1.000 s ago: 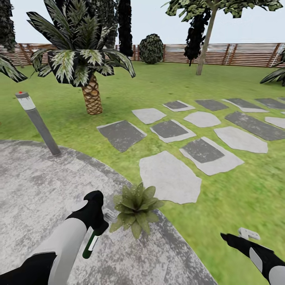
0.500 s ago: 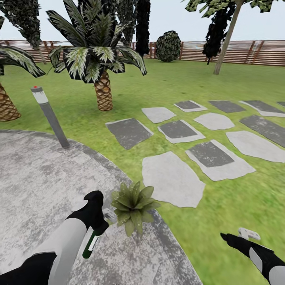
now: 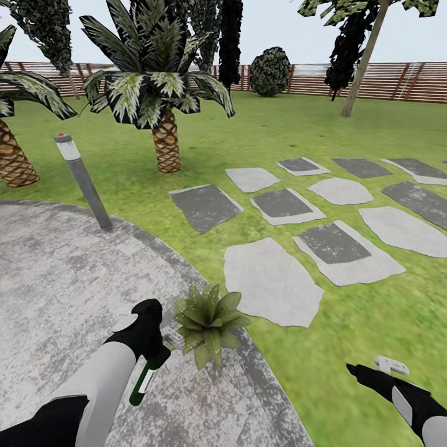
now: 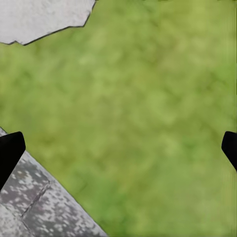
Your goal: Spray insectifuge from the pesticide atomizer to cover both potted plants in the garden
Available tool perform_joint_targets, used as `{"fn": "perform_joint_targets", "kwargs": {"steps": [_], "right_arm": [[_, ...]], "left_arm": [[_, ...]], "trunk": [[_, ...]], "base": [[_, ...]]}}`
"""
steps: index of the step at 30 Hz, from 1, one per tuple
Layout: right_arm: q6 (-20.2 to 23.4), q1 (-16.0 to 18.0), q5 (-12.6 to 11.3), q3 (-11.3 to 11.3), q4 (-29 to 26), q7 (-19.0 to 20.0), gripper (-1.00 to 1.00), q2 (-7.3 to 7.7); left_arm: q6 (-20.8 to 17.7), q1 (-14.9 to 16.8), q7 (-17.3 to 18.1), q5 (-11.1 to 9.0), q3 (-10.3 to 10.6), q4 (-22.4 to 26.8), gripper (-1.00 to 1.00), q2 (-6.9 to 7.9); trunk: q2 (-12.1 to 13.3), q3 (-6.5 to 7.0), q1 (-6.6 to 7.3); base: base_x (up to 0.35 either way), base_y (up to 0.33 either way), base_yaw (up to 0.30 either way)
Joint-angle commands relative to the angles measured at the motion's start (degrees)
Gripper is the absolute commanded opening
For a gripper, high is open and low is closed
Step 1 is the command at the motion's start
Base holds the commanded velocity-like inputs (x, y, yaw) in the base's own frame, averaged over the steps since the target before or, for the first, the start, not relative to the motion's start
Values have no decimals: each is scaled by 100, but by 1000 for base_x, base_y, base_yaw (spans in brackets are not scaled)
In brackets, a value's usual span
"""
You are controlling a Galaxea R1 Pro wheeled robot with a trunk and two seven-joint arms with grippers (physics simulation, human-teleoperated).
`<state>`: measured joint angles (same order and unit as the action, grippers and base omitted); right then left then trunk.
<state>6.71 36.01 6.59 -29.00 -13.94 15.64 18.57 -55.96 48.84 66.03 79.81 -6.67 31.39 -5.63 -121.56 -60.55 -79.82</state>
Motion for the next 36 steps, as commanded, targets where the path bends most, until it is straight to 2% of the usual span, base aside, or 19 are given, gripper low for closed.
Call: {"fn": "perform_joint_targets", "kwargs": {"steps": [1, 5, 10, 20, 29, 36], "right_arm": [[32, 2, 68, -40, -98, 35, 100, -2], [32, 2, 79, -32, -377, 35, 100, -2], [32, 3, 88, -27, -451, 35, 100, -2], [32, 2, 88, -27, -457, 35, 100, -2], [32, 2, 91, -27, -461, 35, 100, -2], [32, 3, 91, -27, -461, 35, 100, -2]], "left_arm": [[-29, 3, 50, 61, -45, 8, -100, -9], [-29, 3, 50, 61, -51, 8, -100, -7], [-34, 3, 50, 61, -56, 8, -100, 1], [-34, 3, 50, 61, -58, 8, -100, 4], [-35, 3, 50, 61, -48, 8, -100, -4], [-36, 3, 50, 64, -45, 7, -100, -8]], "trunk": [[-2, -8, 1], [-2, -27, 1], [-2, -54, 1], [-2, -100, 1], [-2, -108, 1], [-2, -108, 1]], "base": [[0, 0, 88], [0, 0, 155], [0, -29, 189], [72, -290, 181], [-38, -318, 24], [-9, -32, 215]]}}
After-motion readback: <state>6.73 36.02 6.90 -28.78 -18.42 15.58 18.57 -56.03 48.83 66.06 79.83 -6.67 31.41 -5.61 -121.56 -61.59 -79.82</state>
